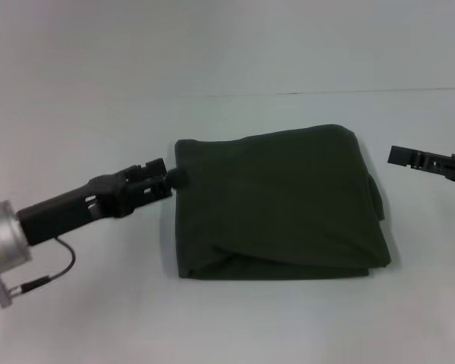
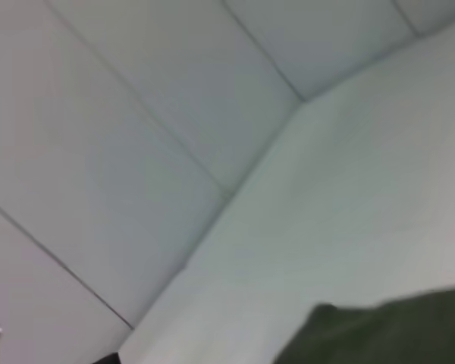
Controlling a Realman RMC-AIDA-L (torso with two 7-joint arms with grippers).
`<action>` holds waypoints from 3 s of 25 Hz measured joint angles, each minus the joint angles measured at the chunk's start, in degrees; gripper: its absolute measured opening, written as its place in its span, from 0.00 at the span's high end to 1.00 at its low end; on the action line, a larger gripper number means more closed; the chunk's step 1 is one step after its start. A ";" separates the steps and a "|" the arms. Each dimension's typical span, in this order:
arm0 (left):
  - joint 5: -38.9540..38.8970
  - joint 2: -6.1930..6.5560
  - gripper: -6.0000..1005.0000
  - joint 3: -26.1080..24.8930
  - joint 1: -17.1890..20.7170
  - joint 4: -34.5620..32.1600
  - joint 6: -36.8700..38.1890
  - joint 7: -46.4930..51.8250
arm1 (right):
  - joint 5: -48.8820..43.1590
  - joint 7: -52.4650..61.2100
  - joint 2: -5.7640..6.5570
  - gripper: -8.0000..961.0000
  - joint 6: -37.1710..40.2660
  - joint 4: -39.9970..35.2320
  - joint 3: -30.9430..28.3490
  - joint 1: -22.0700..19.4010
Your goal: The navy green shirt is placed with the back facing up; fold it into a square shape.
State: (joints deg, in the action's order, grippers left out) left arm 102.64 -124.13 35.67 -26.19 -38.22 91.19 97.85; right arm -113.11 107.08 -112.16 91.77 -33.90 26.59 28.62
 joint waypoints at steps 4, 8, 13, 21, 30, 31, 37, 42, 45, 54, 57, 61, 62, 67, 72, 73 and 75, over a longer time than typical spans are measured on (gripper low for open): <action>0.41 -0.02 0.17 -3.06 1.47 -0.58 5.09 -2.52 | 2.00 -4.83 -1.34 0.06 1.00 -0.20 -0.23 -0.34; 0.63 0.11 0.12 -5.14 2.74 -2.20 9.32 -4.15 | 2.15 -10.11 -2.64 0.02 2.34 -0.21 -0.22 -0.36; 1.02 0.17 0.09 -5.37 5.26 -5.87 14.27 -5.27 | 3.72 -20.22 -4.99 0.03 7.63 -0.21 -0.77 -0.46; 5.20 0.01 0.10 -8.50 9.43 -7.92 21.22 -15.23 | 3.49 -28.56 -7.11 0.04 9.05 -0.21 6.12 -0.13; 16.98 -0.06 0.10 -9.51 10.18 -7.65 21.35 -19.58 | 2.05 -28.28 -7.17 0.05 5.31 0.52 18.69 1.85; 17.82 -0.06 0.10 -9.41 10.08 -7.52 21.28 -19.68 | 1.73 -27.92 -7.20 0.05 4.81 0.55 19.83 2.28; 19.26 -0.15 0.10 -9.21 10.08 -7.39 21.63 -19.68 | 1.01 -25.39 -7.33 0.06 1.52 0.67 24.58 4.58; 19.26 -0.15 0.10 -9.35 10.23 -7.39 21.74 -19.44 | 1.20 -25.35 -7.36 0.07 1.51 0.67 25.10 4.69; 19.26 -0.15 0.10 -9.27 10.06 -7.33 22.22 -19.44 | 1.18 -25.35 -7.36 0.08 1.54 0.86 25.08 4.69; 19.26 -0.15 0.10 -9.21 9.90 -7.28 22.54 -19.35 | 1.15 -25.33 -7.36 0.08 1.81 1.29 25.11 4.09; 19.25 -0.15 0.10 -9.21 9.84 -7.11 22.54 -19.33 | 1.05 -25.33 -7.36 0.08 1.84 1.29 25.15 4.07; 19.03 -0.15 0.10 -9.21 9.80 -7.05 22.54 -18.96 | 1.00 -25.33 -7.36 0.08 1.88 1.29 25.18 3.97; 18.98 -0.15 0.10 -9.21 9.79 -7.04 22.54 -18.89 | 1.02 -25.33 -7.36 0.08 1.95 1.29 25.18 3.95; 18.83 -0.13 0.10 -9.21 9.57 -7.04 22.55 -18.75 | 1.06 -25.34 -7.35 0.08 2.20 1.29 25.18 3.94; 18.81 -0.05 0.10 -9.21 9.14 -7.04 23.10 -18.66 | 0.99 -25.35 -7.25 0.08 2.30 1.29 25.09 4.12; 18.81 -0.02 0.10 -9.21 9.08 -7.04 23.12 -18.52 | 0.97 -25.35 -7.26 0.08 2.31 1.29 25.09 4.14; 18.81 0.06 0.10 -9.21 8.93 -7.04 23.13 -18.25 | 0.96 -25.35 -7.25 0.08 2.36 1.29 25.12 4.16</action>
State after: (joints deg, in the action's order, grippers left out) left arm 121.45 -124.07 26.45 -17.26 -45.26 114.32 79.60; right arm -112.14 81.73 -119.42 94.13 -32.61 51.70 32.78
